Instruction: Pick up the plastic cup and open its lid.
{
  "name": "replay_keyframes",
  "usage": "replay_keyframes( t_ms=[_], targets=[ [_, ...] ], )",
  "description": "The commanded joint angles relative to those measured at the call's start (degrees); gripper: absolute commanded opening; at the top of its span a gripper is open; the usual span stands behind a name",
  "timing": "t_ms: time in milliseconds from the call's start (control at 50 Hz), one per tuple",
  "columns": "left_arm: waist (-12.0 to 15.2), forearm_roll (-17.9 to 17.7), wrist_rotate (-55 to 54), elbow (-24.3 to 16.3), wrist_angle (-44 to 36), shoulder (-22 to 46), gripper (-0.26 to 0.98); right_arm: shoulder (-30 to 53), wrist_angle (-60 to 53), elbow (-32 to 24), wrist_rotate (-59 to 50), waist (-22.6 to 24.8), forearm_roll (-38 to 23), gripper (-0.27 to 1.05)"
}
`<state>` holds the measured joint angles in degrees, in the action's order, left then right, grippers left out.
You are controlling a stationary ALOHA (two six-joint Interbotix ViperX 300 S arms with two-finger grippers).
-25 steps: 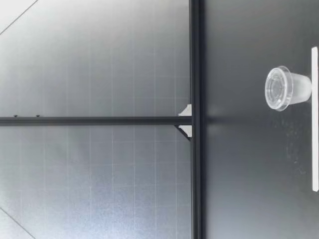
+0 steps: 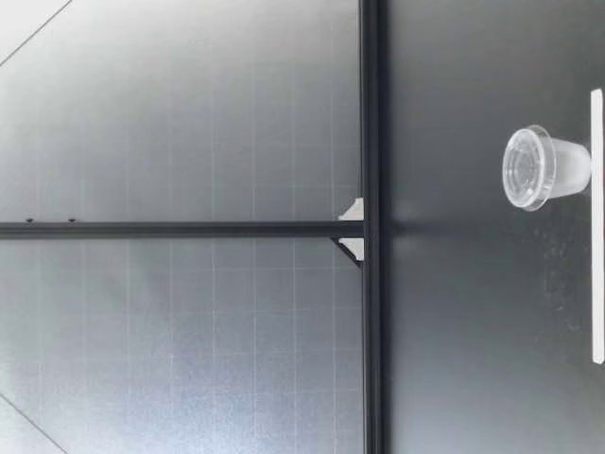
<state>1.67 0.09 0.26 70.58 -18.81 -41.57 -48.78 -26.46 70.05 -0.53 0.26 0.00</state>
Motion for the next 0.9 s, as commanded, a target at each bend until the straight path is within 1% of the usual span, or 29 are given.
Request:
replay_keyframes(
  t_ms=[0, 180, 300, 360, 440, 460, 560, 600, 880],
  targets=[
    [0.26, 0.0, 0.0, -1.14, -0.79, 5.45, -0.21, 3.69, -0.62, -2.02, 0.0, -0.44, 0.09, -0.21],
    [0.26, -0.79, -0.35, -4.57, -0.79, 15.12, -0.18, 10.28, -0.62, -3.6, 0.0, -1.05, 0.09, -0.21],
    [0.26, -0.79, -0.18, -6.86, -0.79, 20.13, -0.08, 13.71, -0.53, -4.48, -0.09, -1.05, 0.09, -0.21],
    [0.26, -0.79, -0.18, -8.09, -0.79, 22.76, 0.01, 15.64, -0.53, -4.83, -0.09, -1.05, 0.18, -0.21],
    [0.26, -0.79, -0.26, -9.58, -0.79, 25.75, 0.19, 17.75, -0.62, -5.45, -0.09, -1.05, 0.26, -0.21],
    [0.26, -0.79, -0.26, -10.11, -0.79, 26.72, 0.27, 18.63, -0.53, -5.71, -0.09, -1.14, 0.26, -0.21],
    [0.26, -0.79, -0.26, -12.3, -0.62, 30.67, 0.56, 21.88, -0.53, -6.86, -0.09, -1.76, 0.44, -0.21],
    [0.26, -0.79, -0.26, -13.45, -0.53, 32.52, 0.64, 23.55, -0.35, -7.56, -0.09, -2.02, 0.35, -0.21],
    [0.26, 0.09, 0.79, -20.13, -0.97, 44.47, 0.62, 35.6, 2.81, -13.27, 0.09, -3.34, 0.35, -0.21]
  ],
)
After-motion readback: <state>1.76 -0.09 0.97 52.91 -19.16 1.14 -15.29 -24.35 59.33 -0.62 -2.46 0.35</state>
